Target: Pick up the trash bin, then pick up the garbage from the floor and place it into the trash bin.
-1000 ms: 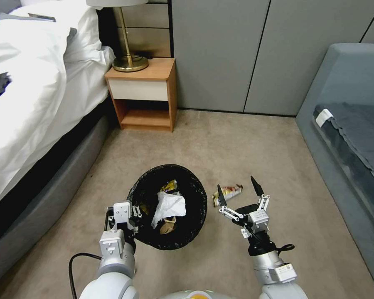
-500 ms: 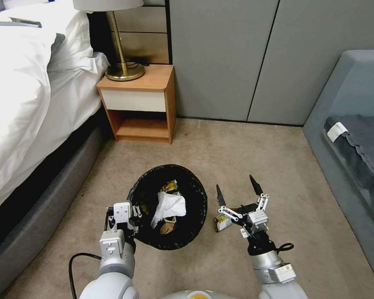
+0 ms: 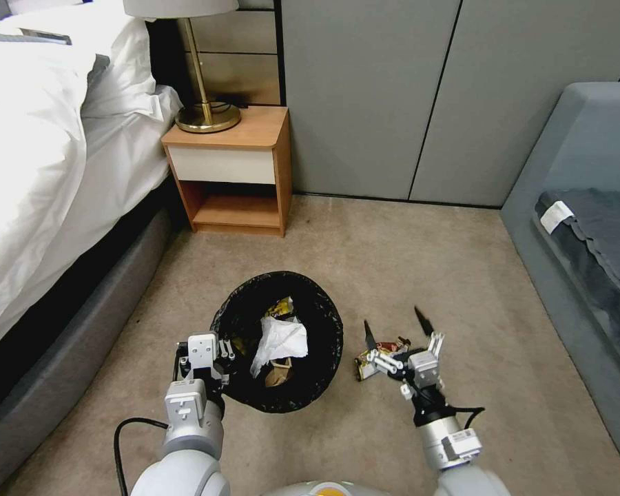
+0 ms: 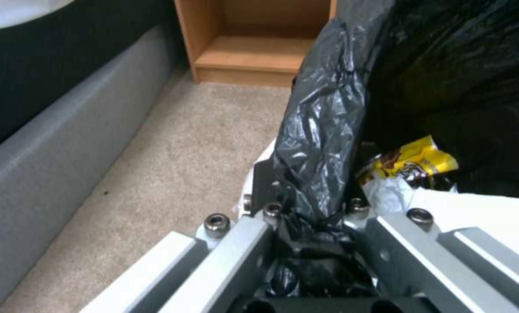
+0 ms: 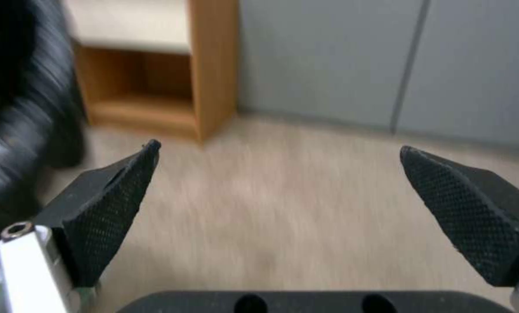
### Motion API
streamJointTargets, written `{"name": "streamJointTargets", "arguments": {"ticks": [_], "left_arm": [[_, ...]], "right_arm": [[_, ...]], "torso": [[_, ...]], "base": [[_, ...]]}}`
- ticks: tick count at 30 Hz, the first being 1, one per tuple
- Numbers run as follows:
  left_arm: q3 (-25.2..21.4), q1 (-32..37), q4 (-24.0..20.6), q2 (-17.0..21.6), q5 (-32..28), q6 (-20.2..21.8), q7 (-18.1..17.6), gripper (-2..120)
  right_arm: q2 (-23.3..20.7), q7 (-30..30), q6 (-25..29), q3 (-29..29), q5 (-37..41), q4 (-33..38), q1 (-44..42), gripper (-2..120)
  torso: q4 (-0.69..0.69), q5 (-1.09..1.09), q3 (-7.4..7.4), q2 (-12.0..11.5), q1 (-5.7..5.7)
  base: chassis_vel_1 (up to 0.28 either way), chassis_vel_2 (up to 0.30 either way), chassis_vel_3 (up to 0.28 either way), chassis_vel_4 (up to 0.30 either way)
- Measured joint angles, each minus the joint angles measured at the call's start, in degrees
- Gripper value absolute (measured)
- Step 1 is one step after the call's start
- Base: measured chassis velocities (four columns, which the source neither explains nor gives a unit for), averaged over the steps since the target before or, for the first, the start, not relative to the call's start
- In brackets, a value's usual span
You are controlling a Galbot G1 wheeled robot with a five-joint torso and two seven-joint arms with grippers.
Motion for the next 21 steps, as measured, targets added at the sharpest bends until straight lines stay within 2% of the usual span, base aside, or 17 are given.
{"name": "streamJointTargets", "arguments": {"ticks": [2,4,5,6,7,8,9,10,12,21], "left_arm": [[0.01,0.0,0.01,0.0,0.0,0.0,0.0,0],[0.05,0.02,0.07,0.0,0.0,0.0,0.0,0],[0.09,0.05,0.11,0.01,0.01,0.0,0.0,0],[0.09,0.05,0.11,0.01,0.01,0.0,0.0,0],[0.11,0.07,0.13,0.01,0.03,-0.01,0.0,0],[0.17,0.11,0.19,-0.01,0.1,-0.03,0.01,0],[0.19,0.11,0.25,-0.03,0.15,-0.05,0.01,0],[0.19,0.11,0.25,-0.03,0.15,-0.05,0.01,0],[0.26,0.05,0.47,-0.13,0.29,-0.08,0.02,0],[0.44,0.4,0.84,-0.19,0.64,-0.35,0.08,0]], "right_arm": [[-0.15,0.6,-1.53,-0.19,0.91,-0.11,0.33,100],[-0.58,2.3,-5.64,-0.71,2.96,-0.37,1.37,100],[-1.1,3.92,-10.84,-1.1,6.0,-0.51,2.52,100],[-1.1,3.92,-10.84,-1.1,6.0,-0.51,2.52,100],[-1.39,5.08,-14.83,-1.34,8.87,-0.59,3.35,100],[-1.76,6.95,-23.22,-1.54,16.83,-0.59,5.03,100],[-1.78,7.46,-27.04,-1.55,20.26,-0.61,5.67,100],[-1.78,7.46,-27.04,-1.55,20.26,-0.61,5.67,100],[-1.3,7.85,-32.31,-1.55,25.11,-2.58,7.81,100],[2.36,10.31,-35.16,-0.55,32.59,-14.31,16.59,100]], "torso": [[0.01,0.0,0.0,0.0,0.0],[0.01,0.0,0.0,0.0,0.0],[0.02,0.0,0.0,0.0,0.0],[0.02,0.0,0.0,0.0,0.0],[0.01,0.0,0.0,0.0,0.0],[0.01,0.0,0.0,0.0,0.0],[0.01,-0.01,0.0,0.0,0.0],[0.01,-0.01,0.0,0.0,0.0],[0.01,-0.01,0.0,0.0,0.0],[0.01,0.0,0.01,0.0,0.0]], "base": [[0.0,0.0,0.0,0.0],[0.0,0.0,0.0,0.0],[0.0,0.0,0.0,0.0],[0.0,0.0,0.0,0.0],[0.0,0.0,0.0,0.0],[0.0,0.0,0.0,0.0],[0.0,0.0,0.0,0.0],[0.0,0.0,0.0,0.0],[0.0,0.0,0.0,0.0],[0.0,0.0,0.0,0.0]]}}
